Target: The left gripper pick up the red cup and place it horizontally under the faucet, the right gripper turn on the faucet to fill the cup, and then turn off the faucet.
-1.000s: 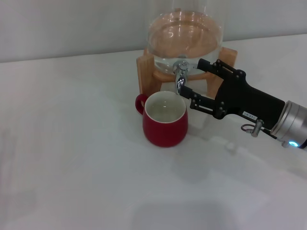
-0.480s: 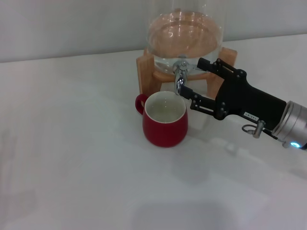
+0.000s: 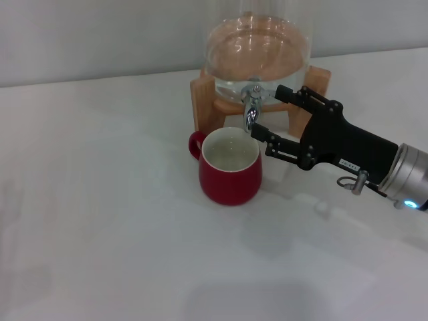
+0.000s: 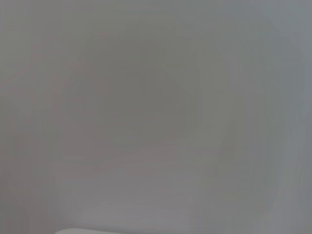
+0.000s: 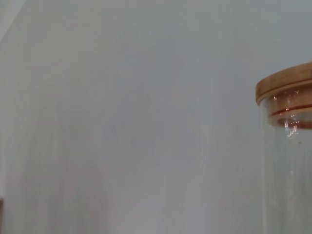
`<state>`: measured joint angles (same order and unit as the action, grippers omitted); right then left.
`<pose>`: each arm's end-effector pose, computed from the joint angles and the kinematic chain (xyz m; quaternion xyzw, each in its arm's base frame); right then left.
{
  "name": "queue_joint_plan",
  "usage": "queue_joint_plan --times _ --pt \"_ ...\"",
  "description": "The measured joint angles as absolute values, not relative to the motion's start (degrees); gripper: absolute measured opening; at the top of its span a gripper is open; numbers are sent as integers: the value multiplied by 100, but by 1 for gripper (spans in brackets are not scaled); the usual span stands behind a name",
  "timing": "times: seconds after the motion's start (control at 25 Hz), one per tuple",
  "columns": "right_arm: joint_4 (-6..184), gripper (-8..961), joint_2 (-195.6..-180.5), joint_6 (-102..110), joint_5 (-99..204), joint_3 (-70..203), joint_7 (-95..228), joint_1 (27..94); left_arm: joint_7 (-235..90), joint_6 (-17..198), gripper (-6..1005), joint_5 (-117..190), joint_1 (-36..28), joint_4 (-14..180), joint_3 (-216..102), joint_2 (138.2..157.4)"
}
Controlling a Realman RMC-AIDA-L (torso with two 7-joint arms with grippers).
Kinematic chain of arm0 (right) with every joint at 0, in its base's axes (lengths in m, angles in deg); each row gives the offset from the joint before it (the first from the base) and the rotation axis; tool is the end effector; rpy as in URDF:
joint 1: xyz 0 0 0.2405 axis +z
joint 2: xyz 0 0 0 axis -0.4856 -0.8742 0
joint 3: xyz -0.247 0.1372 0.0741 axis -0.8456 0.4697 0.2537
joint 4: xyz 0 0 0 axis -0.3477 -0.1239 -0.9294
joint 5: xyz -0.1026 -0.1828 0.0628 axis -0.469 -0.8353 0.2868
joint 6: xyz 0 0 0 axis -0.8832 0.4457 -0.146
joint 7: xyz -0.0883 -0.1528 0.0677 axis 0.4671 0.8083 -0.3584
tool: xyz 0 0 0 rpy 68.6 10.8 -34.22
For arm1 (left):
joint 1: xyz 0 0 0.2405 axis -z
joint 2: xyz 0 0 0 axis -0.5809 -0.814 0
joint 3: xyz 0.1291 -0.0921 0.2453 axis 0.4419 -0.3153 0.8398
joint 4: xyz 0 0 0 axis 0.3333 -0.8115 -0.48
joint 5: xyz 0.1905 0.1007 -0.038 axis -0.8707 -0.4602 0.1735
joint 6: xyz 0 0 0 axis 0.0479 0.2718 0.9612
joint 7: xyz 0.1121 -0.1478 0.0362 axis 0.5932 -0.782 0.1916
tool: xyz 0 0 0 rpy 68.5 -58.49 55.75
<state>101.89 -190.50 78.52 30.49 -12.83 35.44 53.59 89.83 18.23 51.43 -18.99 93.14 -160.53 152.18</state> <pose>0.2677 0.3622 -0.0553 -0.8480 0.0771 0.4090 0.3281 -0.4301 0.3461 0.0002 -0.6239 -0.3147 -0.2811 0.6578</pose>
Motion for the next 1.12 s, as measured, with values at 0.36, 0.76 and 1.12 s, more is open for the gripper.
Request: queue_joint_plan --times 0.36,0.76,1.12 --pt "10209 841 -19053 8075 3063 -1263 3528 5357 8983 1843 872 5150 -1897 9314 -16077 15206" --pt "10211 841 -19032 8084 3091 -543 3523 5247 8983 1971 872 5199 -1866 9314 -16104 15202" --pt "10211 841 -19013 7927 3085 156 3579 5230 8991 1969 872 5548 -1916 9310 -16107 15192"
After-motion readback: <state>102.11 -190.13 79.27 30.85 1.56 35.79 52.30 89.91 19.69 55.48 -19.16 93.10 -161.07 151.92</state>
